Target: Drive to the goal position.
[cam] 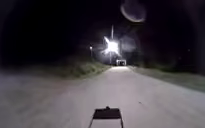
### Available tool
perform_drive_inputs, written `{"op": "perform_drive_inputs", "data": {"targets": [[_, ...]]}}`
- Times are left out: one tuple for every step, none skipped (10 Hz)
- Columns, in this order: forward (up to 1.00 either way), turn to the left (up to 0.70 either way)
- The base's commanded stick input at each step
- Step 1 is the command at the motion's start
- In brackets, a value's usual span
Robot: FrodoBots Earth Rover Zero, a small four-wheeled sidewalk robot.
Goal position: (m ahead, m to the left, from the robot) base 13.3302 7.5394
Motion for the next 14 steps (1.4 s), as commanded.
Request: {"op": "perform_drive_inputs", "data": {"targets": [[0.70, 0.00], [0.70, 0.00], [0.70, 0.00], [0.70, 0.00], [0.70, 0.00], [0.70, 0.00], [0.70, 0.00], [0.70, 0.00], [0.70, 0.00], [0.70, 0.00], [0.70, 0.00], [0.70, 0.00], [0.70, 0.00], [0.70, 0.00]]}}
